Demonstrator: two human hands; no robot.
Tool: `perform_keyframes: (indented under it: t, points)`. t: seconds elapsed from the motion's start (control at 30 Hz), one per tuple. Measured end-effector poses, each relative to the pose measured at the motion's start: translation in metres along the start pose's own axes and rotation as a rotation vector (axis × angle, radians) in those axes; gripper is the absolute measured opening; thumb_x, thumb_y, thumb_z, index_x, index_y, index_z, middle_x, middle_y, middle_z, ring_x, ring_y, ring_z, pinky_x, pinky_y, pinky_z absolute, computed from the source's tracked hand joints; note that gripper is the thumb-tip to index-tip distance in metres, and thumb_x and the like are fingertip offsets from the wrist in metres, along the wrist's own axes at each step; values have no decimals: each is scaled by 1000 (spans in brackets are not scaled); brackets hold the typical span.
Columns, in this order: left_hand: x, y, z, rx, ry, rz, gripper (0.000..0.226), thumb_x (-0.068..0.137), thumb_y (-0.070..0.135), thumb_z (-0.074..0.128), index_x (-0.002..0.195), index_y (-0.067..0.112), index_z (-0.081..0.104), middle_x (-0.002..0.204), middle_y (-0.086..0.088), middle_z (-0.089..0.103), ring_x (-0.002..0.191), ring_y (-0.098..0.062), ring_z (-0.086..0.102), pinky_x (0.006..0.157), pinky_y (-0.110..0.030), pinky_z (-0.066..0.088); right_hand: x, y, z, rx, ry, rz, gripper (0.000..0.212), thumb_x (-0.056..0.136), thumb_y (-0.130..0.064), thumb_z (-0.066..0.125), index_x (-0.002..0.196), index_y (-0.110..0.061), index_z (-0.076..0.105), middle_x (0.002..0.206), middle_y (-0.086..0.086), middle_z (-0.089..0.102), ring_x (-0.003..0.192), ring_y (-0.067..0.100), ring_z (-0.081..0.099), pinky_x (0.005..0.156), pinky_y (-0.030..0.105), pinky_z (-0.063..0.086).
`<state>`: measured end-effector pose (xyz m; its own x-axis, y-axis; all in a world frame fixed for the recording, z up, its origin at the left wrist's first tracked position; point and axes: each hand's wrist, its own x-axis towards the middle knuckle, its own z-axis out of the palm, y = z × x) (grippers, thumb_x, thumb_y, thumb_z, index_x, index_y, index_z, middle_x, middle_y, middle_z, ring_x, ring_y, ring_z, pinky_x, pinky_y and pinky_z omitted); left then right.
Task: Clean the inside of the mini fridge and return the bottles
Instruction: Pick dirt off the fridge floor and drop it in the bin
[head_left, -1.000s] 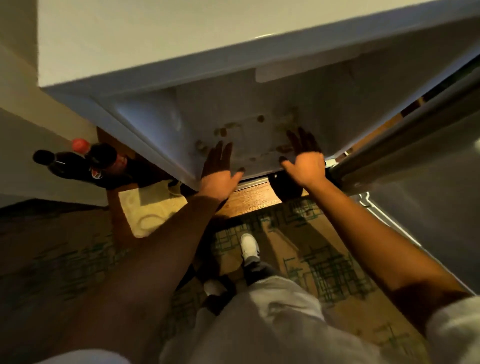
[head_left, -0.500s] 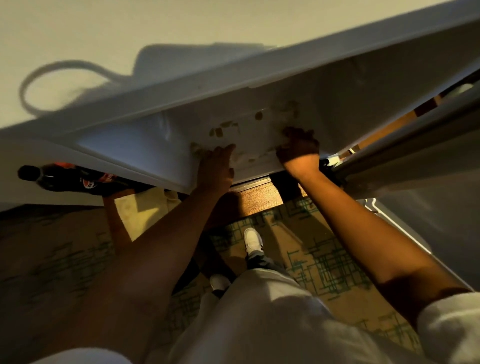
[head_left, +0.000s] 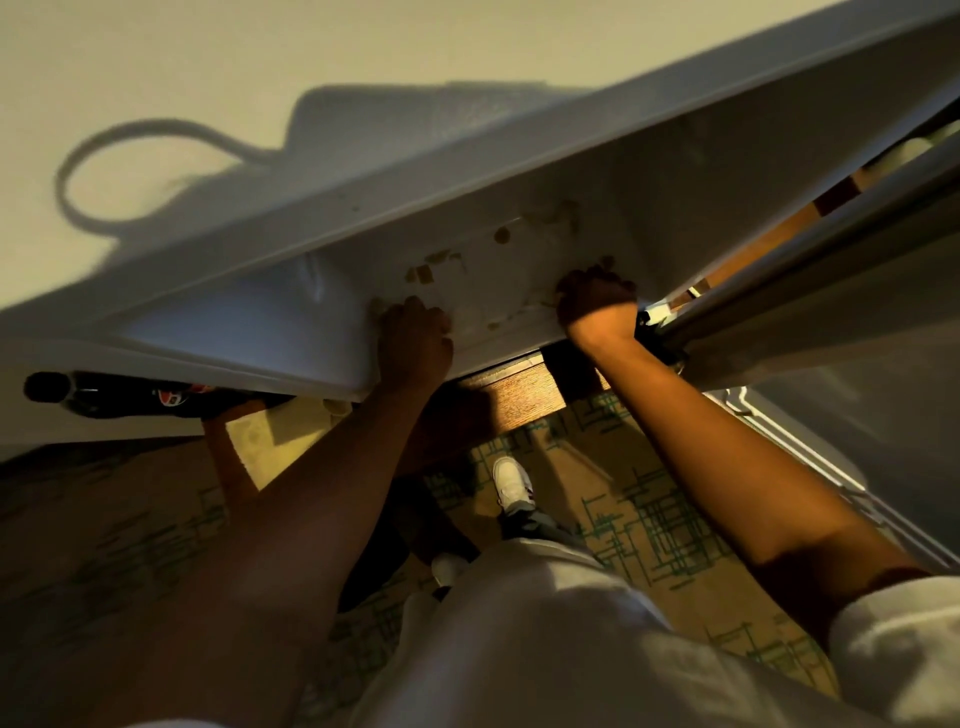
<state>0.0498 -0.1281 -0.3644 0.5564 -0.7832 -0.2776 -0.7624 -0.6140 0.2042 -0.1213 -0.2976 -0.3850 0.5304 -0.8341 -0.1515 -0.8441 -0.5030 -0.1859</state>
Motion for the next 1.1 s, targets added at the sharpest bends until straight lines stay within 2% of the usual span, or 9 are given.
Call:
perform_keyframes:
  t: [0.13,0.27,0.47,0.57,0.63,0.7,0.8,0.93,1.1]
  points:
    - [5,-13,1,48,92,-34,26,81,20,60,103,10,67,132,-19,54,126,-39,48,100,-46,42,8,2,-9,16,51,-24,22,89,-27,56,101,-19,73,124,14,59,116,39,52,92,44,42]
    - [9,-10,5,-27,8,-118,32,90,21,58,116,3,63,146,-25,44,135,-40,41,109,-44,36,26,-2,-10,157,118,-82,17,87,-29,61,97,-22,72,151,4,46,141,35,37,109,49,38]
    - [5,-9,2,-12,-32,-104,26,87,16,56,107,0,65,120,-22,59,116,-40,53,98,-45,42,48,-13,-9,115,-52,-84,21,92,-34,55,105,-27,69,162,0,28,151,35,16,116,51,26]
    - [2,-8,1,-3,-53,-100,26,87,15,57,108,3,65,121,-20,59,112,-40,56,94,-46,46,51,-16,-6,120,-94,-90,24,92,-36,54,105,-23,69,155,3,39,145,32,31,111,53,35]
    - [-2,0,-2,20,-82,-117,26,89,13,56,113,4,61,126,-21,54,113,-40,53,90,-46,45,48,-19,-7,166,-95,-62,29,91,-36,54,111,-18,67,140,8,55,129,32,50,102,52,45]
    - [-5,6,-3,35,-97,-138,27,91,11,56,117,5,59,130,-20,49,115,-39,52,88,-46,46,42,-18,-10,170,-69,-50,29,90,-33,53,110,-16,66,122,11,64,113,33,60,94,50,50]
    - [-10,5,-2,70,-105,-131,28,92,11,56,119,6,59,131,-19,48,115,-37,52,89,-44,48,34,-15,-12,88,-58,-67,24,88,-31,55,101,-16,70,112,12,67,105,35,61,90,45,49]
    - [-15,5,-2,102,-169,-82,31,92,12,59,123,8,57,133,-19,47,117,-37,51,90,-44,47,20,-13,-9,14,-75,-66,25,84,-32,57,96,-15,70,106,13,67,101,39,60,91,47,48]
    - [-20,7,-3,-101,-106,-52,29,87,6,59,116,6,63,126,-21,52,112,-39,54,90,-43,45,-2,-3,-3,132,-167,-117,28,76,-26,57,99,-12,66,109,14,62,102,38,60,83,40,51]
